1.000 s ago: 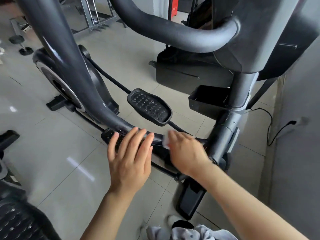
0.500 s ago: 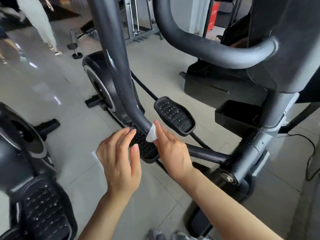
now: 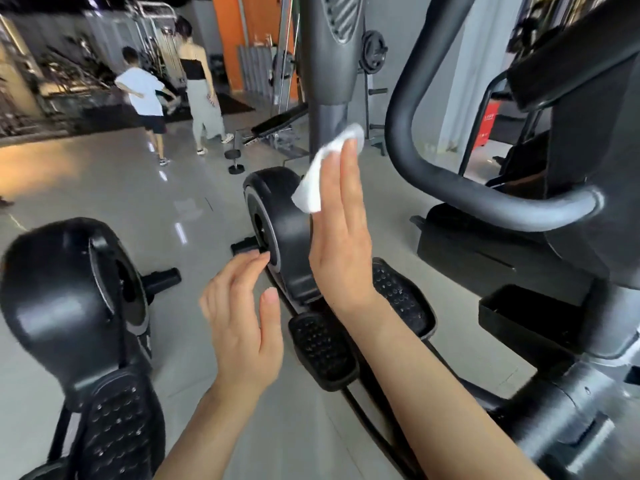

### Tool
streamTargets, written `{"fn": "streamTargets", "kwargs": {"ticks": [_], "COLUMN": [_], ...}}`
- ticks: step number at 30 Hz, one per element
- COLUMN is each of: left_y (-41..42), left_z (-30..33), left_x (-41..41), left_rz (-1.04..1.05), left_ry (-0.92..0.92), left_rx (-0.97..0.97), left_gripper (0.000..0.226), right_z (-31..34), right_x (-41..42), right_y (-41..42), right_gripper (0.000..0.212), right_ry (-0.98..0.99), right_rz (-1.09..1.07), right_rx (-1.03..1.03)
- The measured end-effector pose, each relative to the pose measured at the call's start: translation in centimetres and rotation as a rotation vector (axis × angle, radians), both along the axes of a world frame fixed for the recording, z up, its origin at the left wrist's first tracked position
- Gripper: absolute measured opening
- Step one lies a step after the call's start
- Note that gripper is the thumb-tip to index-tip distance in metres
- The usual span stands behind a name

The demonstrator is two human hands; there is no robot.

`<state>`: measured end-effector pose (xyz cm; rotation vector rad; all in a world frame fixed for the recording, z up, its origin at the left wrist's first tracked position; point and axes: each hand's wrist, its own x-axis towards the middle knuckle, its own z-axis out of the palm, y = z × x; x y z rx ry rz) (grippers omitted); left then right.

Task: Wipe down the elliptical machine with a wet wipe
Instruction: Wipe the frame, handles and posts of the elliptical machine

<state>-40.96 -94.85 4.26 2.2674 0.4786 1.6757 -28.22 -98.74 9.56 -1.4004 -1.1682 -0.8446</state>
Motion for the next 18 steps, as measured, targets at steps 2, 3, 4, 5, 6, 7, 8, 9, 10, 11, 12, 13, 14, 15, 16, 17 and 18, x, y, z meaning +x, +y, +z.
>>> {"fn": "streamTargets", "kwargs": {"ticks": [2,3,4,5,6,7,8,9,10,11,12,13,14,15,16,17,18], "left_y": [0.2,0.3,0.3,0.3,0.3,0.3,0.3,0.3,0.3,0.3,0.3,0.2,0.2,0.1,0.1,0.1,0.1], "left_z": [-0.2,-0.4,-0.5,-0.7,-0.8,-0.9,-0.9,-0.9,-0.9,-0.9,-1.0,-1.1,-1.2,-1.4,-1.6,-1.9,-2.2], "left_x": [0.0,0.0,0.1,0.2,0.3,0.4,0.5,0.6,0.7,0.8,0.9,0.9,0.9,0.8,0.7,0.6,0.5], "left_rz": [0.008,0.010,0.011,0.009,0.006,0.003,-0.002,-0.006,-0.011,-0.018,-0.024,-0.031,-0.038,-0.045,-0.053,-0.063,-0.071], "left_ry": [0.005,0.012,0.015,0.018,0.024,0.032,0.038,0.040,0.040,0.037,0.031,0.019,0.004,-0.009,-0.019,-0.026,-0.032], "left_rx": [-0.008,-0.017,-0.027,-0.036,-0.042,-0.045,-0.046,-0.050,-0.059,-0.072,-0.086,-0.099,-0.110,-0.120,-0.132,-0.145,-0.157], "left_gripper": [0.034,0.034,0.034,0.034,0.034,0.034,0.034,0.035,0.034,0.034,0.034,0.034,0.034,0.034,0.034,0.034,0.034], "right_z": [-4.5,-6.7,-8.2,-8.9,-8.6,-7.6,-5.9,-3.6,-1.0,1.9,4.5,6.8,8.3,9.2,9.2,8.4,7.0], "right_x": [1.6,2.4,3.2,3.9,4.6,5.3,5.7,6.0,6.1,6.1,6.0,5.8,5.7,5.7,5.8,5.9,6.0], "right_y": [-1.1,-2.0,-3.0,-3.9,-4.6,-5.2,-5.6,-5.9,-5.8,-5.6,-5.3,-4.9,-4.5,-4.2,-3.9,-3.8,-3.8], "right_gripper": [0.052,0.055,0.058,0.059,0.058,0.058,0.059,0.061,0.062,0.059,0.052,0.044,0.039,0.037,0.037,0.038,0.041], "right_ry": [-0.148,-0.227,-0.311,-0.394,-0.491,-0.602,-0.725,-0.844,-0.926,-0.963,-0.986,-0.997,-1.006,-1.021,-1.026,-1.025,-1.022], "right_rz": [-0.063,-0.081,-0.091,-0.099,-0.115,-0.140,-0.167,-0.196,-0.190,-0.166,-0.148,-0.160,-0.188,-0.220,-0.237,-0.252,-0.260], "right_rx": [-0.149,-0.230,-0.316,-0.402,-0.472,-0.526,-0.556,-0.565,-0.548,-0.504,-0.440,-0.375,-0.331,-0.309,-0.315,-0.340,-0.379]}}
